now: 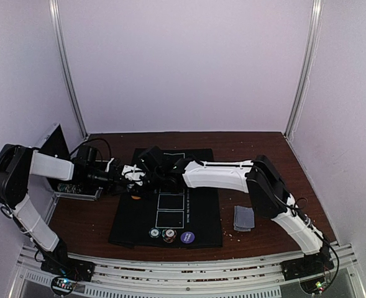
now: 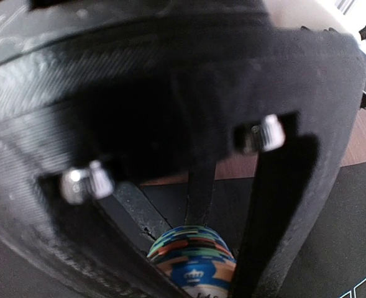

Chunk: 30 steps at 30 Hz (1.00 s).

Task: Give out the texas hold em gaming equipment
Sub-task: Pass from the left arm to the right

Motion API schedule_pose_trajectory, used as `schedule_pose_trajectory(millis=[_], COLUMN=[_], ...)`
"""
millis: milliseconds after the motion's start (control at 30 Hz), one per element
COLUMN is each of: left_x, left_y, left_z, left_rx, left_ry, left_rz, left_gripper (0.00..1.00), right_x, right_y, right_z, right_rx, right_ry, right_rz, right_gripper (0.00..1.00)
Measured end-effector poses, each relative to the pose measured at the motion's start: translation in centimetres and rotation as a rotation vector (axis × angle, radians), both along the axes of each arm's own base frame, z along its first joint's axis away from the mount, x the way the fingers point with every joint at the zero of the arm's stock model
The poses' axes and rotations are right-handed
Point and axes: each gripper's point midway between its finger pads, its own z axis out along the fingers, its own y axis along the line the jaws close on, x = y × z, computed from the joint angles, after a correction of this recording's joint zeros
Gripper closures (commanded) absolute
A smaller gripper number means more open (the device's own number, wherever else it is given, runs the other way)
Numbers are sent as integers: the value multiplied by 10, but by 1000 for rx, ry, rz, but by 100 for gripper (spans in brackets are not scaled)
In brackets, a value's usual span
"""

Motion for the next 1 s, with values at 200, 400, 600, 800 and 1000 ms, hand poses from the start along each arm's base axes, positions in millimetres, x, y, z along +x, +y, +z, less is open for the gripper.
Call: schedule_pose_trajectory(millis=[200,400,600,800,1000], left_x=[-9,-28,-42,-47,-47], left_y=[0,3,5,6,7], left_z=[-14,-31,-42,-50,-53], left_rx=[14,28,38,50,57], left_ry=[25,59,83,91,95], left_rz=[-14,-35,-49,-58,-62], left_gripper=[72,71,69,62,53], right_x=[-11,-32,-44,-46,-48], right_y=[-1,-1,-1,0,2], right_z=[-12,-27,-37,-46,-49], right_rx=[-31,-79,-105,-112,-110], right_ry=[27,54,79,90,96], right_rz=[-6,1,5,3,3], right_gripper=[100,100,100,100,100])
